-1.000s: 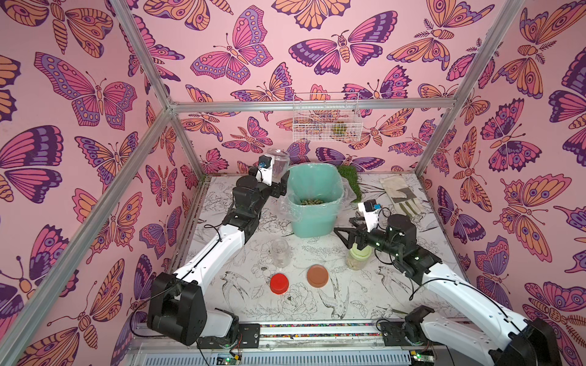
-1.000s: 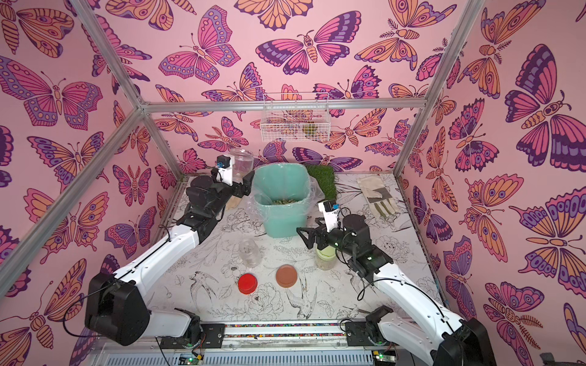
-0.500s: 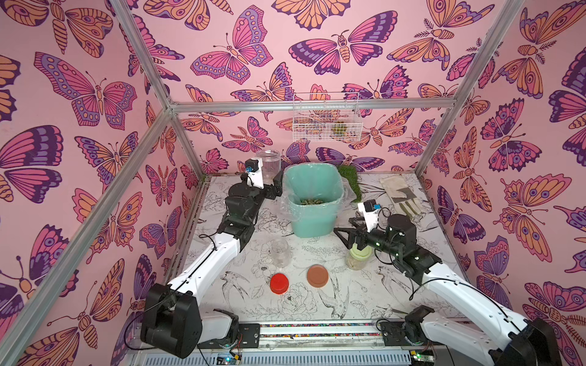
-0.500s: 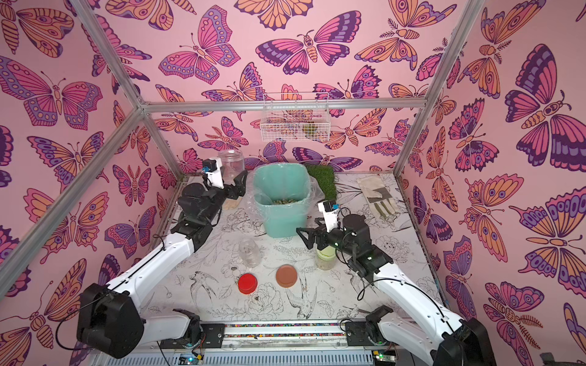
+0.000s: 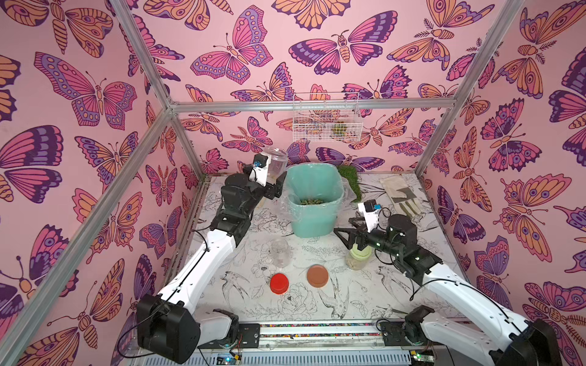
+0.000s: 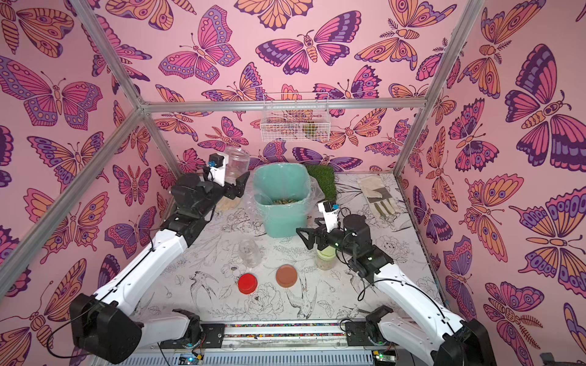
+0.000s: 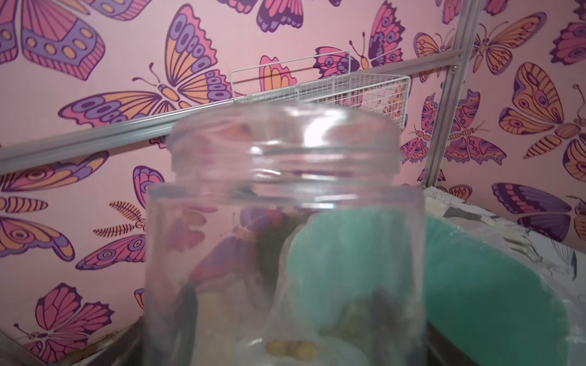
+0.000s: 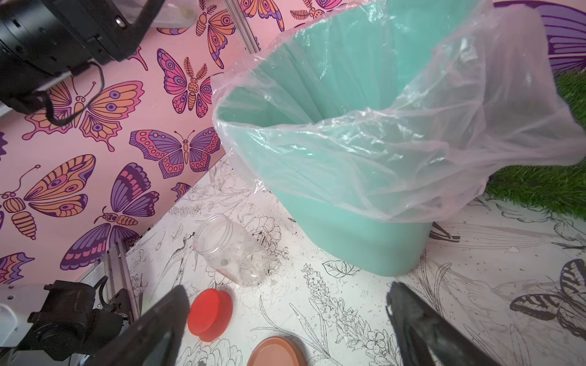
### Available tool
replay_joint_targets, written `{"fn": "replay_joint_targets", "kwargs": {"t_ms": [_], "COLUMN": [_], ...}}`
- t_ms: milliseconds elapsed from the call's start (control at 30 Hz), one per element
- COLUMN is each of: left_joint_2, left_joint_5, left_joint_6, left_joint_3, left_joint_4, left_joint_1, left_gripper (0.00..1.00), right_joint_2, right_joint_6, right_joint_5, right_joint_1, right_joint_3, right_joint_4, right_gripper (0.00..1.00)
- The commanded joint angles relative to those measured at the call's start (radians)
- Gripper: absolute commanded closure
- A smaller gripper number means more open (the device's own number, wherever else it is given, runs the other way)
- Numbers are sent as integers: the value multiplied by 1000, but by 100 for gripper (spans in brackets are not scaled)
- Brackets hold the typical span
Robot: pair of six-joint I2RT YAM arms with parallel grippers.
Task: Empty moldy peanuts from jars
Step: Pour the moldy peanuts from the jar into the trash bin.
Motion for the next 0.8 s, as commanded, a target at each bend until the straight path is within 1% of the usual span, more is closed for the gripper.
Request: {"fn": "replay_joint_targets", "kwargs": {"t_ms": [0, 67, 133, 167, 200, 300, 367, 400, 433, 467, 533, 567, 767], "left_joint_2": [56, 104, 162, 189, 226, 348, 431, 465, 510, 546, 574, 592, 596], "left_joint_5": [139, 105, 40, -10, -84, -317, -465, -517, -551, -549, -497, -504, -507], "left_joint_6": [343, 516, 725, 822, 942, 1218, 1430, 1507, 1552, 1569, 1590, 1591, 1583], "left_joint_3": [212, 339, 481, 542, 593, 778, 850, 871, 909, 945, 956, 966, 957], "left_joint_4": [-316, -492, -669, -729, -786, -910, -934, -935, -934, -935, -926, -922, -893], "left_joint_1": [0, -18, -59, -83, -113, -188, -233, -248, -265, -280, -287, -287, -288], "left_gripper": [100, 100, 100, 100, 100, 100, 100, 100, 100, 100, 100, 100, 100], "right_joint_2": [-32, -42, -52, -57, -60, -66, -68, -69, -69, -69, -71, -72, -85], "right_joint_6": [9, 13, 12, 10, 8, 6, 8, 9, 9, 9, 9, 9, -3], "right_joint_5": [18, 28, 35, 36, 37, 39, 41, 42, 42, 44, 47, 48, 58], "right_joint_1": [-8, -8, -8, -8, -8, -8, -9, -8, -8, -8, -8, -8, -10], "right_joint_3": [-20, -30, -41, -45, -49, -58, -65, -68, -70, -71, -74, -75, -80], "right_joint_4": [8, 11, 13, 12, 11, 8, 10, 13, 13, 13, 14, 13, 2], "right_gripper": [1, 1, 1, 1, 1, 1, 1, 1, 1, 1, 1, 1, 1]}}
